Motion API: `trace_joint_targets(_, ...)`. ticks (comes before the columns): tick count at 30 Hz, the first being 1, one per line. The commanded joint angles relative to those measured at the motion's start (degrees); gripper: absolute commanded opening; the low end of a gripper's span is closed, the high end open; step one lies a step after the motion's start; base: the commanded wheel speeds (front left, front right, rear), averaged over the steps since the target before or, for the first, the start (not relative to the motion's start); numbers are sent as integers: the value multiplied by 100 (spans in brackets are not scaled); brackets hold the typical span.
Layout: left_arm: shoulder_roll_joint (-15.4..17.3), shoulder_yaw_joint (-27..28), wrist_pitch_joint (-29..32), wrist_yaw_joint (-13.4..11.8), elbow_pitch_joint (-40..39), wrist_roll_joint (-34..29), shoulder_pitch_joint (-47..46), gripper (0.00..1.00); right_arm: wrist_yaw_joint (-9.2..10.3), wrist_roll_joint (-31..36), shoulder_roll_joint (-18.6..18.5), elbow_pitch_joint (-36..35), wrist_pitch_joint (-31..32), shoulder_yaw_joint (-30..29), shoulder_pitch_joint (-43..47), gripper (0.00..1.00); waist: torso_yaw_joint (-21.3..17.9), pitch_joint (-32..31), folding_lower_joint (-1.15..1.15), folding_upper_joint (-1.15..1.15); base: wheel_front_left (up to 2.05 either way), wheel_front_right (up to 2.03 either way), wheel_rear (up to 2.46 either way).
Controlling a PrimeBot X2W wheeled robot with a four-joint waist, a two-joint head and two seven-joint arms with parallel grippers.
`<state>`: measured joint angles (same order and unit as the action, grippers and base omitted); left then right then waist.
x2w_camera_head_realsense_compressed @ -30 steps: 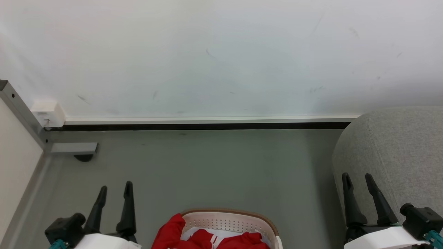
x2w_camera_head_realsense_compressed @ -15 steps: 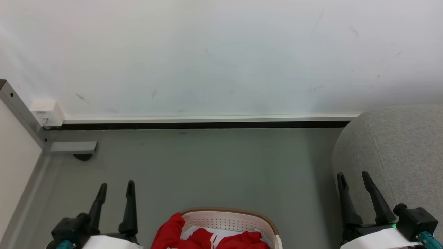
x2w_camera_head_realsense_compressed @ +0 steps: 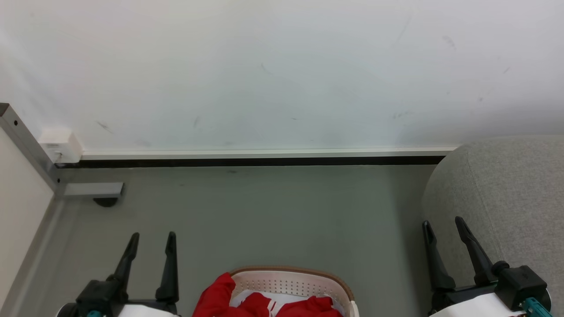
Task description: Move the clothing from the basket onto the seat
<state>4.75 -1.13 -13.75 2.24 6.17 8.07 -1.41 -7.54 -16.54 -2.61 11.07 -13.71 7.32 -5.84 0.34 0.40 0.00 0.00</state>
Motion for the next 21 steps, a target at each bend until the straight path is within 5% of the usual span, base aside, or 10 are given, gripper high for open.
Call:
trace_joint_targets(1, 19, 2, -63, 5, -36, -149, 53, 100, 9, 136, -46, -34, -71, 24, -64, 100, 0, -8, 0, 0, 0, 0, 0)
trace_joint_targets(21, -30, 41, -142, 38, -8, -549, 26, 100, 10, 351, -44, -51, -146, 38, -97, 100, 8, -18, 0, 0, 0, 0, 0)
